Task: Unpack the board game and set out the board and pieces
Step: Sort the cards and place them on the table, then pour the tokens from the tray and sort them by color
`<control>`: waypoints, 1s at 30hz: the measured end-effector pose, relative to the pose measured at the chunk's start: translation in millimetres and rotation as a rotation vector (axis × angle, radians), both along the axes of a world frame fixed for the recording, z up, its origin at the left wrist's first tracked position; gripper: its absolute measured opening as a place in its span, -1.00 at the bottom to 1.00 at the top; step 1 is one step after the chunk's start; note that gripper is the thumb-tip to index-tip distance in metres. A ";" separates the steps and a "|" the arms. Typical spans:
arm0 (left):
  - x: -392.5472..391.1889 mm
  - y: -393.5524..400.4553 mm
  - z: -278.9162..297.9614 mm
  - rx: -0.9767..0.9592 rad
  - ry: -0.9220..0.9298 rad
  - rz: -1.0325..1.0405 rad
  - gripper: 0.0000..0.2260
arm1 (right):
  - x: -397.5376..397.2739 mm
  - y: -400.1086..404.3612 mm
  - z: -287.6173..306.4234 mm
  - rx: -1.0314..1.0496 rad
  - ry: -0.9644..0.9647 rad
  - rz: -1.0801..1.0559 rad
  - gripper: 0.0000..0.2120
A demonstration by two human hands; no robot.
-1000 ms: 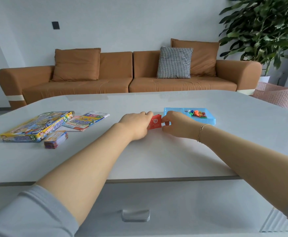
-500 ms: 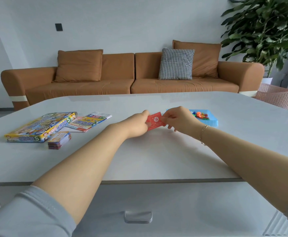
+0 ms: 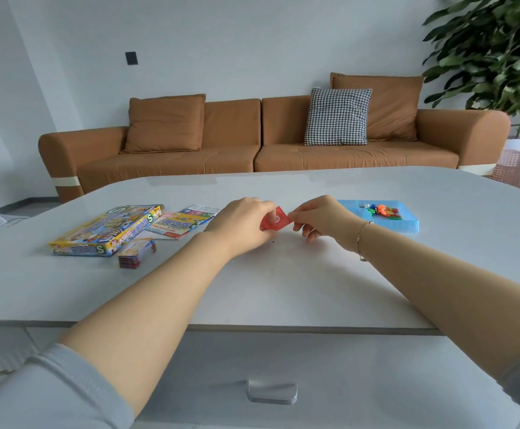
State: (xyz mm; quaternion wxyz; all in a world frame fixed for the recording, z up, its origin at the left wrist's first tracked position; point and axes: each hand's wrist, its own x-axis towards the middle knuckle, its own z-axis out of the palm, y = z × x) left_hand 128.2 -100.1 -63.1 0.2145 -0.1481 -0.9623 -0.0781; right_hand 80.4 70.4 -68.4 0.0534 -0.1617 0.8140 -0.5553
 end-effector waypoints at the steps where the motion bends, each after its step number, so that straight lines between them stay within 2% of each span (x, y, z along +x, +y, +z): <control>1: 1.3 -2.1 1.3 -0.001 -0.017 0.036 -0.85 | -1.0 -0.7 -0.7 0.001 0.003 -0.009 -0.88; 6: 10.0 -16.3 14.2 -0.138 -0.085 0.409 -0.84 | -1.7 -2.8 -1.1 0.015 0.003 -0.014 -0.84; 10: 12.5 -33.6 17.8 -0.265 -0.267 0.631 -0.91 | 3.3 -3.3 -3.1 0.052 0.033 -0.001 -0.85; 14: 14.5 -46.8 17.7 -0.268 -0.350 0.666 -0.91 | 4.4 -2.5 -5.4 0.071 0.058 0.003 -0.85; 18: 16.0 -57.0 16.0 -0.277 -0.351 0.744 -0.71 | 3.4 -3.6 -8.4 0.104 0.076 0.000 -0.84; 25: 18.0 -55.2 16.3 -0.272 -0.376 0.783 -0.66 | 5.3 -6.4 -7.8 0.132 0.113 0.013 -0.83; 28: 18.4 -50.2 20.7 -0.237 -0.338 0.806 -0.67 | 4.8 -2.1 -5.0 0.142 0.166 -0.015 -0.82; 30: 18.7 -44.2 26.0 -0.221 -0.272 0.807 -0.67 | 2.8 5.2 -1.4 0.214 0.278 -0.062 -0.82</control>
